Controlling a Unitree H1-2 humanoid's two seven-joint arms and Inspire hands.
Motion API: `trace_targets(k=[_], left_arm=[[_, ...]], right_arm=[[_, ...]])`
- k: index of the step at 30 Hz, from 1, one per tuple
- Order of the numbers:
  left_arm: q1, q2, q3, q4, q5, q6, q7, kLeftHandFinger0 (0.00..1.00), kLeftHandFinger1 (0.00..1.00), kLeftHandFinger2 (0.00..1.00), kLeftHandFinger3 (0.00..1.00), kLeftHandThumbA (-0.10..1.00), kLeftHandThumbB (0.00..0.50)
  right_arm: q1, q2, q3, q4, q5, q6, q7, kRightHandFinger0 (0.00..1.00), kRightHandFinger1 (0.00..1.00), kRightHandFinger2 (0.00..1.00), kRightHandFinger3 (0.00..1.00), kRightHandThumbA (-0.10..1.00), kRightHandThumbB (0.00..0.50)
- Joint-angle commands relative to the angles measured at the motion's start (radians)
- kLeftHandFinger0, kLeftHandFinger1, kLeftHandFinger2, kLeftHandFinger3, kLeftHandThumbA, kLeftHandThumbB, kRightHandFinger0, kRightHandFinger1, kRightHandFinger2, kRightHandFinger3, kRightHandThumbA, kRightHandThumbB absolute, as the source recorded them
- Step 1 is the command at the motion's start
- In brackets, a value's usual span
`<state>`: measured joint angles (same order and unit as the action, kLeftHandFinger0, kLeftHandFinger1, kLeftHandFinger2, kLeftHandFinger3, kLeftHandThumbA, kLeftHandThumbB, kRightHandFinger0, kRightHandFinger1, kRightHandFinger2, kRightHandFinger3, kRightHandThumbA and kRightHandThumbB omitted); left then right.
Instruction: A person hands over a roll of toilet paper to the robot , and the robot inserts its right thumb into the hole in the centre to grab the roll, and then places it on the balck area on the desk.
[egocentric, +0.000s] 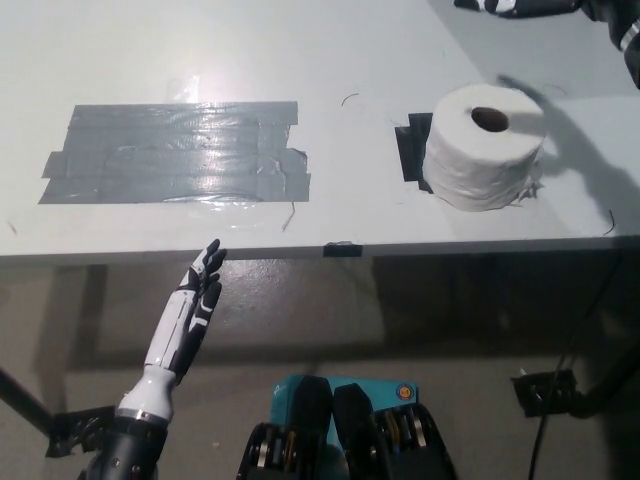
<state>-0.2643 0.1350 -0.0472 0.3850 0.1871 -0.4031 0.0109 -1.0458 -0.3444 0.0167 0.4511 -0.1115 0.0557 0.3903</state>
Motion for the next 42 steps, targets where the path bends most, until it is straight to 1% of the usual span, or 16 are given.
trace_targets(k=[1, 3, 7, 10, 15, 16, 19, 21, 22, 23, 25, 27, 30, 35, 39, 42], left_arm=[[-0.166, 0.012, 0.028, -0.021, -0.022, 0.001, 0.017, 1.00, 1.00, 1.00, 1.00, 1.00, 0.159], [-0.178, 0.012, 0.027, -0.021, -0.018, 0.005, 0.017, 1.00, 1.00, 1.00, 1.00, 1.00, 0.161], [-0.209, 0.014, 0.027, -0.010, -0.026, 0.008, 0.011, 1.00, 1.00, 1.00, 1.00, 1.00, 0.142], [-0.221, 0.014, 0.030, -0.004, -0.036, 0.008, 0.007, 1.00, 1.00, 1.00, 1.00, 1.00, 0.149], [-0.231, 0.018, 0.030, 0.003, -0.031, -0.001, 0.009, 1.00, 1.00, 1.00, 1.00, 1.00, 0.144], [-0.231, 0.018, 0.029, 0.005, -0.029, -0.001, 0.008, 1.00, 1.00, 1.00, 1.00, 1.00, 0.140], [-0.221, 0.017, 0.028, 0.005, -0.033, -0.002, 0.003, 1.00, 1.00, 1.00, 1.00, 1.00, 0.137], [-0.213, 0.016, 0.026, 0.004, -0.033, -0.002, 0.002, 1.00, 1.00, 1.00, 1.00, 1.00, 0.137], [-0.205, 0.015, 0.025, 0.003, -0.030, -0.004, 0.002, 1.00, 1.00, 1.00, 1.00, 1.00, 0.140], [-0.198, 0.015, 0.023, 0.004, -0.027, -0.006, 0.003, 1.00, 1.00, 1.00, 1.00, 1.00, 0.143], [-0.186, 0.013, 0.021, 0.002, -0.024, -0.009, 0.004, 1.00, 1.00, 1.00, 1.00, 1.00, 0.145], [-0.172, 0.013, 0.020, 0.001, -0.024, -0.012, 0.004, 1.00, 1.00, 1.00, 1.00, 1.00, 0.143], [-0.142, 0.009, 0.015, 0.000, -0.020, -0.016, 0.003, 1.00, 1.00, 1.00, 1.00, 1.00, 0.137], [-0.089, 0.002, 0.010, -0.015, -0.029, -0.029, 0.001, 1.00, 1.00, 1.00, 1.00, 1.00, 0.133], [-0.042, -0.011, 0.009, -0.064, -0.038, -0.038, 0.004, 1.00, 1.00, 1.00, 1.00, 1.00, 0.145], [-0.014, -0.019, 0.010, -0.118, -0.066, -0.024, -0.012, 1.00, 1.00, 1.00, 1.00, 1.00, 0.181]], right_arm=[[-0.013, 0.006, -0.122, -0.776, 0.120, 0.132, -0.084, 1.00, 1.00, 1.00, 1.00, 0.86, 0.362], [0.009, 0.017, -0.131, -0.831, 0.130, 0.160, -0.093, 1.00, 1.00, 1.00, 1.00, 0.86, 0.379], [0.104, 0.058, -0.138, -1.015, 0.165, 0.195, -0.122, 1.00, 1.00, 1.00, 1.00, 0.88, 0.363], [0.165, 0.088, -0.128, -1.087, 0.177, 0.174, -0.134, 1.00, 1.00, 1.00, 1.00, 0.84, 0.316], [0.286, 0.145, -0.094, -1.190, 0.192, 0.141, -0.146, 1.00, 1.00, 1.00, 1.00, 0.84, 0.317], [0.305, 0.155, -0.087, -1.204, 0.187, 0.141, -0.147, 1.00, 1.00, 1.00, 1.00, 0.86, 0.355], [0.411, 0.186, -0.052, -1.242, 0.173, 0.097, -0.135, 1.00, 1.00, 1.00, 1.00, 0.91, 0.326], [0.457, 0.203, -0.042, -1.242, 0.180, 0.079, -0.131, 1.00, 1.00, 1.00, 1.00, 0.90, 0.316], [0.508, 0.215, -0.032, -1.232, 0.164, 0.052, -0.128, 1.00, 1.00, 1.00, 1.00, 0.92, 0.268], [0.558, 0.228, -0.025, -1.222, 0.147, 0.036, -0.126, 1.00, 1.00, 1.00, 1.00, 0.92, 0.251], [0.605, 0.241, -0.021, -1.211, 0.146, 0.031, -0.122, 1.00, 1.00, 1.00, 1.00, 0.88, 0.232], [0.671, 0.250, -0.021, -1.168, 0.149, -0.006, -0.118, 1.00, 1.00, 1.00, 1.00, 0.90, 0.225], [0.785, 0.257, -0.039, -1.082, 0.116, -0.061, -0.125, 1.00, 1.00, 1.00, 1.00, 0.89, 0.186], [0.885, 0.272, -0.062, -0.948, 0.119, -0.125, -0.142, 1.00, 1.00, 1.00, 1.00, 0.85, 0.206], [0.931, 0.272, -0.070, -0.833, 0.117, -0.181, -0.150, 1.00, 1.00, 1.00, 1.00, 0.79, 0.190], [0.941, 0.275, -0.076, -0.776, 0.142, -0.190, -0.151, 1.00, 1.00, 1.00, 1.00, 0.73, 0.188]])
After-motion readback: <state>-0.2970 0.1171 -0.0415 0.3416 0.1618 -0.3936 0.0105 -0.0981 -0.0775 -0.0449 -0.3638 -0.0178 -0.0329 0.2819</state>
